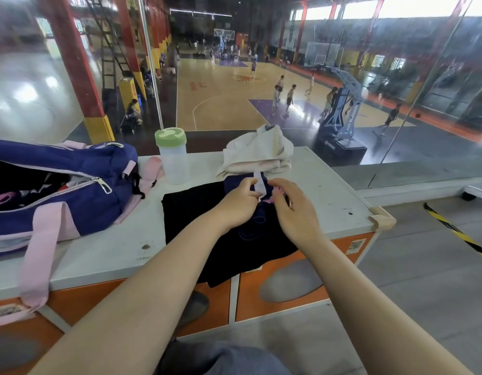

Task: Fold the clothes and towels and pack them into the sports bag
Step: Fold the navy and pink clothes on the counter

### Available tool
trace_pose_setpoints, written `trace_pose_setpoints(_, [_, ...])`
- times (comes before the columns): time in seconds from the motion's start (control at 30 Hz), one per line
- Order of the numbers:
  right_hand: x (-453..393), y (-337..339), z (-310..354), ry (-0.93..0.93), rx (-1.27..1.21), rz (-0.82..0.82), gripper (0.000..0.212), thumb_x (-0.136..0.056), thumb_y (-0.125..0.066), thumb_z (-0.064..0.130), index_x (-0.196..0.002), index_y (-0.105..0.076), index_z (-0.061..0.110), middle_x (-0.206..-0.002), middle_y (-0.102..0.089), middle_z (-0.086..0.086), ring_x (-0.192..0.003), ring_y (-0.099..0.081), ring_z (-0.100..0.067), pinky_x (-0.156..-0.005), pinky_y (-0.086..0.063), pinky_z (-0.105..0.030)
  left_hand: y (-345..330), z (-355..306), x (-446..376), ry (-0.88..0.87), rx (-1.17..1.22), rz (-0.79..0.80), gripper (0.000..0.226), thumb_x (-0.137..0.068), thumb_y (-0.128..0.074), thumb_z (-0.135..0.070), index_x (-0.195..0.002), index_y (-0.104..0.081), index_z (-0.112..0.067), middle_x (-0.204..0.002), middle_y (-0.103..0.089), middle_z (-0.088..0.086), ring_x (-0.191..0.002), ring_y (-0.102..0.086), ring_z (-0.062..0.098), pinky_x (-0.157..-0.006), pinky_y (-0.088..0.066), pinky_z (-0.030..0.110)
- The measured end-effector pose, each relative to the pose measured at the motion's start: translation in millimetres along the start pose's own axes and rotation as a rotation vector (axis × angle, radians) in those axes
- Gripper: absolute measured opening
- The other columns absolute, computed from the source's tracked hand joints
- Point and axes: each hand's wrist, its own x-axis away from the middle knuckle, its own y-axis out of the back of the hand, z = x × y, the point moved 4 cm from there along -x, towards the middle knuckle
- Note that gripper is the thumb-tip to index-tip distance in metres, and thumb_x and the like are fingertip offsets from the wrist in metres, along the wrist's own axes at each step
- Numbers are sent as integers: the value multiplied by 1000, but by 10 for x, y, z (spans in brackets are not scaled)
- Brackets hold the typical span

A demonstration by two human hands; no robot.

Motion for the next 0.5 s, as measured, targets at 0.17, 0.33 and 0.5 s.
trace_pose_setpoints(0.17, [-9,-158,-69,-157,120,213,47,-102,-33,43,-79,-53,6,-74,-60,-6,-71,-55,-21,-64,-38,-33,190,132,25,48,518,-290,58,-89,-47,1,-142,-31,-19,-119,-57,0,-95,-57,11,-77,-48,21])
trace_pose_setpoints(0.33, [-13,-158,-138,-208,94,262,30,-99,-38,43,-79,-55,28,-77,-58,11,-76,-54,-10,-63,-37,-25,279,502,-20,286,463,-293,15,-71,-53,-17,-84,-58,-13,-90,-57,10,-78,-57,22,-78,-49,34])
trace_pose_setpoints(0.5, [2,-174,-143,-181,114,262,26,-99,-38,38,-108,-60,31,-99,-63,11,-91,-57,-10,-70,-40,-24,335,436,-154,326,322,-208,20,-90,-62,-27,-97,-64,-8,-90,-64,7,-73,-60,17,-66,-55,28])
